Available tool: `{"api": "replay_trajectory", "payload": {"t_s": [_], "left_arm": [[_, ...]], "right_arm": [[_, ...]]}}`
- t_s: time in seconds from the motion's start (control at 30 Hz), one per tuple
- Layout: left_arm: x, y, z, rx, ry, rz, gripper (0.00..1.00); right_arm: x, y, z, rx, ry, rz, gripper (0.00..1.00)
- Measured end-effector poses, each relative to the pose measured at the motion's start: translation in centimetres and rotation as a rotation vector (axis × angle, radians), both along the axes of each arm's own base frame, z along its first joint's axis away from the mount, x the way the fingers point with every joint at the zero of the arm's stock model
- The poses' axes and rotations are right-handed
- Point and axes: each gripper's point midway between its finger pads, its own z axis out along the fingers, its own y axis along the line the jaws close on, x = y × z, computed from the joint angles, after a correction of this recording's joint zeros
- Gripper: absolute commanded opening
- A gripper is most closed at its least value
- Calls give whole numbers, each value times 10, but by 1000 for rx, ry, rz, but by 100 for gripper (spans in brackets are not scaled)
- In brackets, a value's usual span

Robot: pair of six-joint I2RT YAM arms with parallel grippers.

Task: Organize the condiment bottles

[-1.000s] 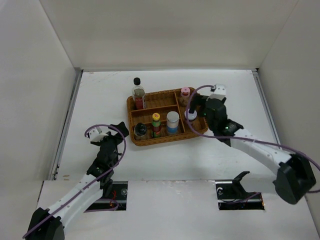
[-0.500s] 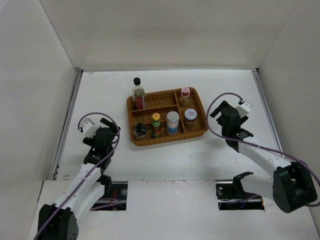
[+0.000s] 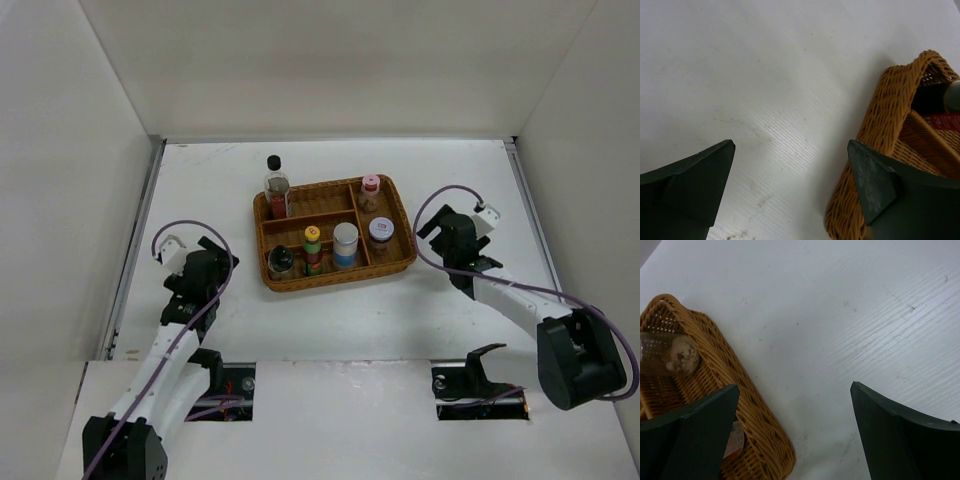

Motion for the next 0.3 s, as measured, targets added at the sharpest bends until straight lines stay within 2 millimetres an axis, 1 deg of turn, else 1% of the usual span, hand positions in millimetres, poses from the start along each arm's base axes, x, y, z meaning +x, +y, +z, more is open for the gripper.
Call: {"api": "replay_trajectory", "payload": {"t_s": [0.13,0.3], "left_arm": [[1,-5,3,-6,-8,-21,100],[1,-9,1,-11,2,-39,100]], "right_arm": [[0,1,-4,-3,14,10,100],[1,1,4,-21,-9,25,100]]}}
